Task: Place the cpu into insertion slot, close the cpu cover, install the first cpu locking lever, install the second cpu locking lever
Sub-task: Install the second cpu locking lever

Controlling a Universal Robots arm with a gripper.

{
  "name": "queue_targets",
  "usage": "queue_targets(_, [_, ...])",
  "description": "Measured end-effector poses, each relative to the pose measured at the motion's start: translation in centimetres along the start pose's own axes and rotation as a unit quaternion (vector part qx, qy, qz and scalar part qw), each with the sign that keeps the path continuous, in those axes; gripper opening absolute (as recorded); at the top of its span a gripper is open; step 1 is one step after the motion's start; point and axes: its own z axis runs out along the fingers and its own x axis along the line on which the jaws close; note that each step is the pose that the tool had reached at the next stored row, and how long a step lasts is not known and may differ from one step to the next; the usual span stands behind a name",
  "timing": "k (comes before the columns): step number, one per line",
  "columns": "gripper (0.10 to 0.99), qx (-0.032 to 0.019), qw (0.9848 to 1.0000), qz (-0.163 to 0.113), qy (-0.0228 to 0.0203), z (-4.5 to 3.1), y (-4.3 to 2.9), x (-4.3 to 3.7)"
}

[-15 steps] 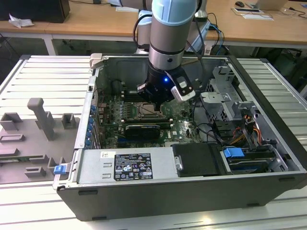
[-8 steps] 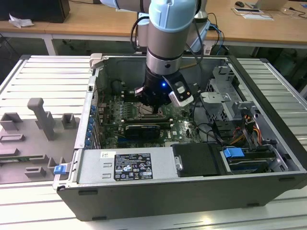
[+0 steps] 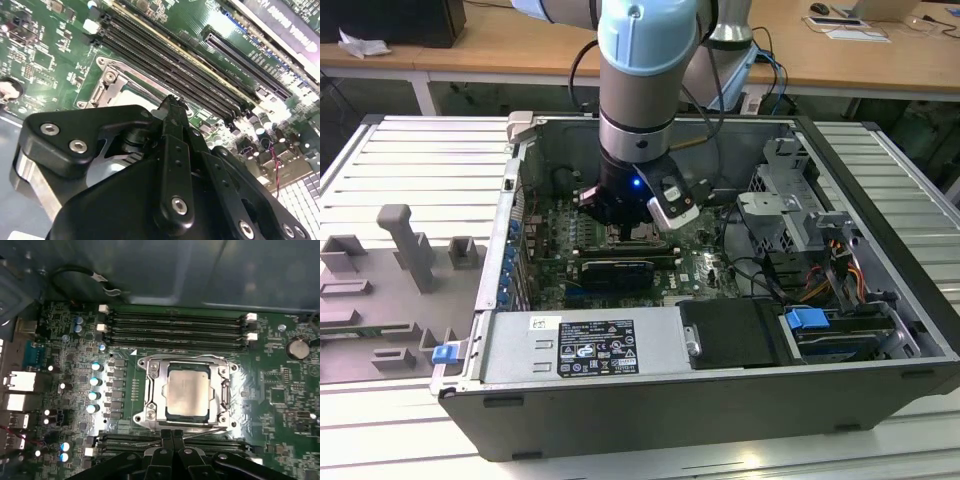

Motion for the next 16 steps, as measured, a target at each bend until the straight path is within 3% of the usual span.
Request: queue_targets(16, [0.106,-0.0022,1.0000,0.000,-0.0001,0.49,-0.10,0.01])
